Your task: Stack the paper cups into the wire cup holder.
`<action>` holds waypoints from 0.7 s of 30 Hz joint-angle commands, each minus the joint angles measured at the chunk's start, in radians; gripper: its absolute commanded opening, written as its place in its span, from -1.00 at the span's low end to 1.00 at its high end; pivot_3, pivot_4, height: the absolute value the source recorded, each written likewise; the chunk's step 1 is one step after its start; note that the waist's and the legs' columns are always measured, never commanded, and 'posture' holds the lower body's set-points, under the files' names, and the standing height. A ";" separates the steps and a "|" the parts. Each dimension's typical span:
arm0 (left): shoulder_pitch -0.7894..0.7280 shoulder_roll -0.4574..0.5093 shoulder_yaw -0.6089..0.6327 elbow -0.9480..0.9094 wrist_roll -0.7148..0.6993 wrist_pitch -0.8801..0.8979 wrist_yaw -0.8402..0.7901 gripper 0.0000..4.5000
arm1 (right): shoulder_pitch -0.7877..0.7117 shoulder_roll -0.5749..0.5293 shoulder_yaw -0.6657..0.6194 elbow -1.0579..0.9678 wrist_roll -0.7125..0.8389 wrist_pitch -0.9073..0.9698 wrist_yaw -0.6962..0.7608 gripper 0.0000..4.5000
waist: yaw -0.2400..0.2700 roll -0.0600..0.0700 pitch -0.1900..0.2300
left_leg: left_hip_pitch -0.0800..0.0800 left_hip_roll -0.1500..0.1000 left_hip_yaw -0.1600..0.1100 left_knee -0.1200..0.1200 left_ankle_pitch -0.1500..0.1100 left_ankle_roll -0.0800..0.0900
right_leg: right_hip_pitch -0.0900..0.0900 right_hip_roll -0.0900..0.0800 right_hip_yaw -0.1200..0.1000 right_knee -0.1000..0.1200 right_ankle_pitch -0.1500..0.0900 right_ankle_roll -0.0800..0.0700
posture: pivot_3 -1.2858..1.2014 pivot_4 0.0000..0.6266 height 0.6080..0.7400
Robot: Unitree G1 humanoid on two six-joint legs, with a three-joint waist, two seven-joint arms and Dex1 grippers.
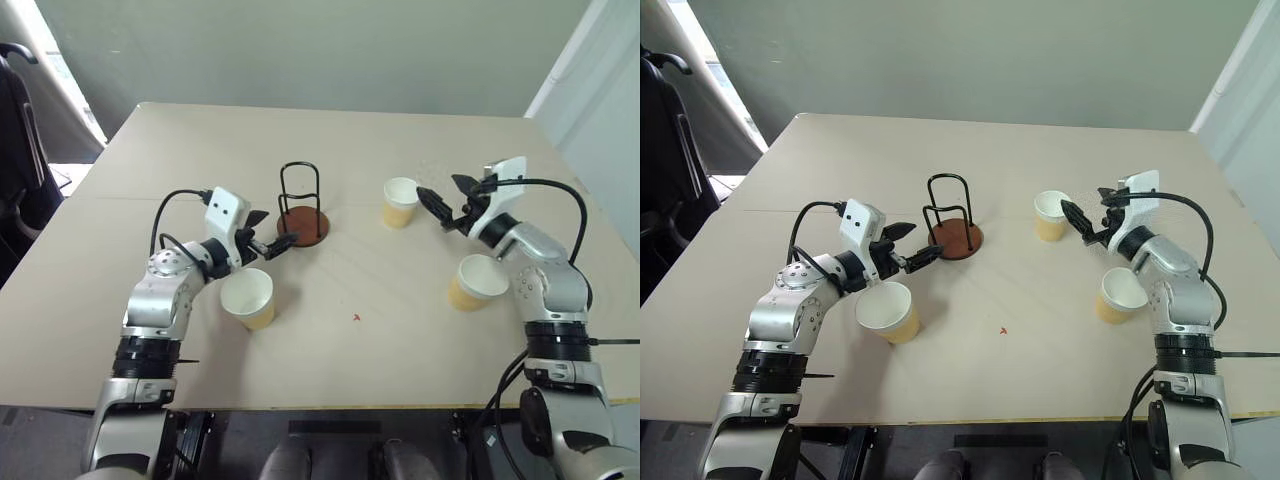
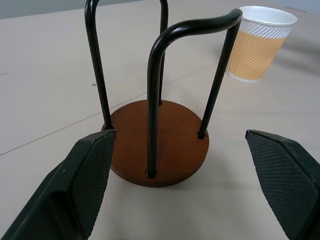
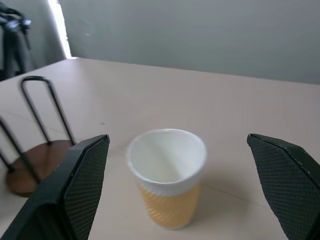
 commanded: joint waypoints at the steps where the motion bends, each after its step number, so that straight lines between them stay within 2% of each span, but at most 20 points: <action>1: -0.033 -0.001 0.022 0.006 0.000 -0.025 0.006 0.98 | -0.001 -0.020 0.008 -0.073 0.027 0.011 0.035 1.00 | 0.000 0.000 0.000 | 0.000 0.000 0.000 0.000 0.000 0.000 | 0.000 0.000 0.000 0.000 0.000 0.000 | 0.03 -0.52 1.00; 10: -0.040 0.004 0.029 0.015 -0.001 -0.022 0.019 0.98 | 0.036 -0.053 0.012 -0.162 0.107 0.104 0.122 1.00 | 0.000 0.000 0.000 | 0.000 0.000 0.000 0.002 0.000 0.000 | 0.001 0.000 0.000 0.000 0.000 0.000 | 0.03 -0.52 1.00; 21: -0.075 -0.007 0.029 0.072 0.021 -0.058 0.077 0.98 | 0.044 -0.055 0.023 -0.171 0.100 0.105 0.122 1.00 | 0.000 0.000 0.000 | 0.000 0.000 -0.001 0.003 0.000 0.000 | 0.001 0.000 0.000 0.000 0.000 0.000 | 0.03 -0.52 1.00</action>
